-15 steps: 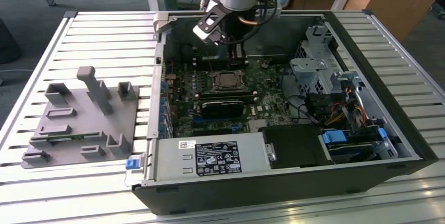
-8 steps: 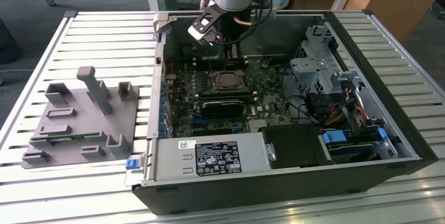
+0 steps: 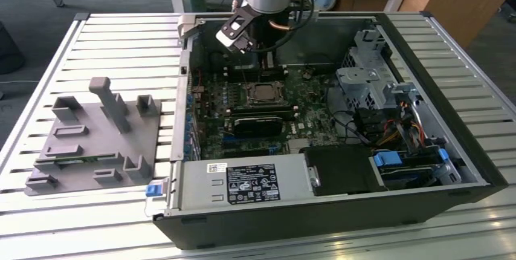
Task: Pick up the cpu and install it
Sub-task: 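Install the first cpu locking lever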
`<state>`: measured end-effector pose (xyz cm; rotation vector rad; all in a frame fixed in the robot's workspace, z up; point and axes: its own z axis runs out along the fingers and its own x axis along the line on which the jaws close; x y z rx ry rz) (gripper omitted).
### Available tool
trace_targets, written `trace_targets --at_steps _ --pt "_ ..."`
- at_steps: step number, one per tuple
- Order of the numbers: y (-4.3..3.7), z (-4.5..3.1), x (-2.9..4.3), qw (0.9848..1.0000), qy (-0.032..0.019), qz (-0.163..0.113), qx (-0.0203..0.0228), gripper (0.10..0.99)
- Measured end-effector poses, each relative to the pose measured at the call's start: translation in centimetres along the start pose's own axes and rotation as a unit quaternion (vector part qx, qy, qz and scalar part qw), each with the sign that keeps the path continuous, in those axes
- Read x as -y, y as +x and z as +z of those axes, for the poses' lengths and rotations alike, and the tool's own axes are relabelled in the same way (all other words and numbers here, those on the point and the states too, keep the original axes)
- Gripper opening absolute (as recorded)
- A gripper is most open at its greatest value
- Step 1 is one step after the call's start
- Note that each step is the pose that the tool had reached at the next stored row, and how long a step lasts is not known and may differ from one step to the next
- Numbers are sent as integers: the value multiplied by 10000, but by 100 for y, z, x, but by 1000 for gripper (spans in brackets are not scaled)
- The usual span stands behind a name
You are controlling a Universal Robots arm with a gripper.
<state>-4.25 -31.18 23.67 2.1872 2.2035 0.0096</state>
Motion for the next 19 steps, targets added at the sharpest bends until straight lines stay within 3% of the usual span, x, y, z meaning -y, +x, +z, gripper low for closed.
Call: trace_targets --at_steps 8,19 --pt "-2 -61 -1 10000 0 1 1 106" --pt "-2 -87 -2 10000 0 1 0 106"
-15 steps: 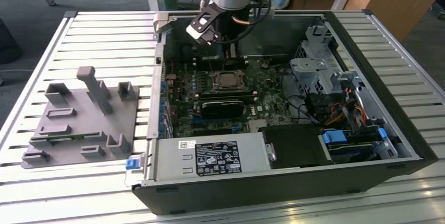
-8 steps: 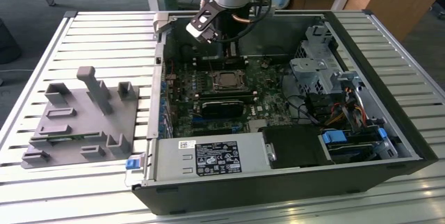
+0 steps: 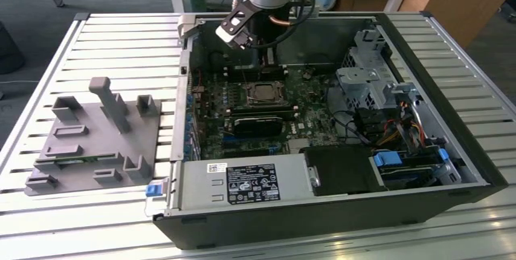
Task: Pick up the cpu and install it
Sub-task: 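Install the first cpu locking lever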
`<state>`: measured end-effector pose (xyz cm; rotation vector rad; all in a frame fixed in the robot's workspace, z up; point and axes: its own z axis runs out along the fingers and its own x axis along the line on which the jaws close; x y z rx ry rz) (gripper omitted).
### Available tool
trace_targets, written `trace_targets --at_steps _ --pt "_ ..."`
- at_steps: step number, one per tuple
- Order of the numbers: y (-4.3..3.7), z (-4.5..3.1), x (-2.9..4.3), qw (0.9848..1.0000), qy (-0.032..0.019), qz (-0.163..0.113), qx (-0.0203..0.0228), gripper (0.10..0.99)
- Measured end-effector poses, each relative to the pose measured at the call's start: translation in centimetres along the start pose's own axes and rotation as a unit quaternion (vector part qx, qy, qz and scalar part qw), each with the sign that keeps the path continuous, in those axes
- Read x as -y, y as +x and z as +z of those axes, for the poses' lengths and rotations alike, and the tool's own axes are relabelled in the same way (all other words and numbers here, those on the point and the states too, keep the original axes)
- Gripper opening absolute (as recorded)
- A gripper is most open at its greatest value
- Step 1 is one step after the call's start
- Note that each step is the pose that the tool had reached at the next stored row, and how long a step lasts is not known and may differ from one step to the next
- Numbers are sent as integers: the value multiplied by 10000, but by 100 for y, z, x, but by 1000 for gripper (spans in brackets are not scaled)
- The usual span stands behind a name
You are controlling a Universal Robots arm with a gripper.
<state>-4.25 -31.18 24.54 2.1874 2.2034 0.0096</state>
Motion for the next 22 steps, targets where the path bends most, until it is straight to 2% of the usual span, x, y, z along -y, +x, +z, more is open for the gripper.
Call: trace_targets --at_steps 22 --pt "0 -11 0 10000 -2 -95 -3 106"
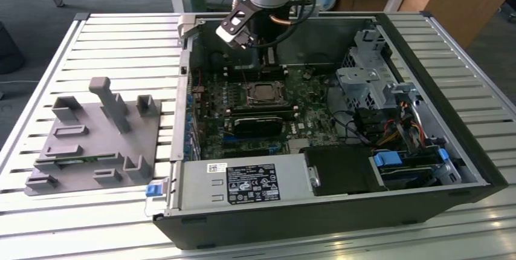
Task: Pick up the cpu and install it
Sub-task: 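Install the first cpu locking lever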
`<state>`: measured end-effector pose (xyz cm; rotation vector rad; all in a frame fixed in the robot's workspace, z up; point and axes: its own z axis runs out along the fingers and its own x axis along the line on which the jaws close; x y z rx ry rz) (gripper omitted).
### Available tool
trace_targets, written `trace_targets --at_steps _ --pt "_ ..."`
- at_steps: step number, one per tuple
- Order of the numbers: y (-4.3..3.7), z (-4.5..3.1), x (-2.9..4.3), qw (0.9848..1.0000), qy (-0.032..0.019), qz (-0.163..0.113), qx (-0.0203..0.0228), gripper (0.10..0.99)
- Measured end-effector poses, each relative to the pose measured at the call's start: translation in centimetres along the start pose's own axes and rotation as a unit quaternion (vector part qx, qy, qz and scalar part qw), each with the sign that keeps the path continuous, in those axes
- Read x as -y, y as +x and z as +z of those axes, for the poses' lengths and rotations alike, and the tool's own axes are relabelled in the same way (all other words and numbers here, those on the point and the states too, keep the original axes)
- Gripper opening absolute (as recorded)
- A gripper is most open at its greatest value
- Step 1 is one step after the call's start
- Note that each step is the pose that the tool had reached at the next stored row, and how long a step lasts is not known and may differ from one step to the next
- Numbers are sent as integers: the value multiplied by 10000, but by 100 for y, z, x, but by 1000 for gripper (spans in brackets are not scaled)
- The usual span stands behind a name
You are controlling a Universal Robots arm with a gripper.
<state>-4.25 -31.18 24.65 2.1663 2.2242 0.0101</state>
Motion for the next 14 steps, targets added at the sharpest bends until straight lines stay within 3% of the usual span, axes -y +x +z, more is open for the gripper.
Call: trace_targets --at_steps 14 --pt "0 0 0 10000 -2 -90 -3 106"
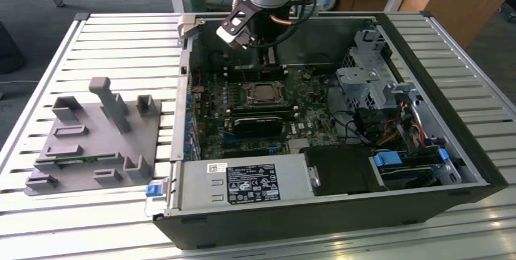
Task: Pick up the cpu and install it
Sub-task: 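Install the first cpu locking lever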
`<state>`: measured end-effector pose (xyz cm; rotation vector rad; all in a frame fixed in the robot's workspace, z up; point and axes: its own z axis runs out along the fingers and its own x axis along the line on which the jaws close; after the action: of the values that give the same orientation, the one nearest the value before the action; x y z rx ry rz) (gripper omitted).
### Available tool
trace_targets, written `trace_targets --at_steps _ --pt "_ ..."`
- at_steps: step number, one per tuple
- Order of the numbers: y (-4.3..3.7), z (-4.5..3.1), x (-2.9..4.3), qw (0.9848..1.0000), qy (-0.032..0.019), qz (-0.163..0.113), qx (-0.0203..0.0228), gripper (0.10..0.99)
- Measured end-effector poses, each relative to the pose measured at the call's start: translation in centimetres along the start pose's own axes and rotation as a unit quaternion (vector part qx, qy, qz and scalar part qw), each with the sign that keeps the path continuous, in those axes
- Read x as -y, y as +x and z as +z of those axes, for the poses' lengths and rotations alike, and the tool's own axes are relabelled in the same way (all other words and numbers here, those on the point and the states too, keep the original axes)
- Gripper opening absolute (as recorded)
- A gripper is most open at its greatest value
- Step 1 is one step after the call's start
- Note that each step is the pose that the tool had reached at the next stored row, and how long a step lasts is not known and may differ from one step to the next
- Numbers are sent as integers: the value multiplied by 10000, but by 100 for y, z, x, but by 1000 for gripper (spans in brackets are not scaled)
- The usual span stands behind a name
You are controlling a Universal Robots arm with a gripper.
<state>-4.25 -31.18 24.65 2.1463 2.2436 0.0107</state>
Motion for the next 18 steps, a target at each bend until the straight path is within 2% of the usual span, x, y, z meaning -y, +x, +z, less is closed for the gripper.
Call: trace_targets --at_steps 18 --pt "0 0 0 9997 -5 -227 -7 106"
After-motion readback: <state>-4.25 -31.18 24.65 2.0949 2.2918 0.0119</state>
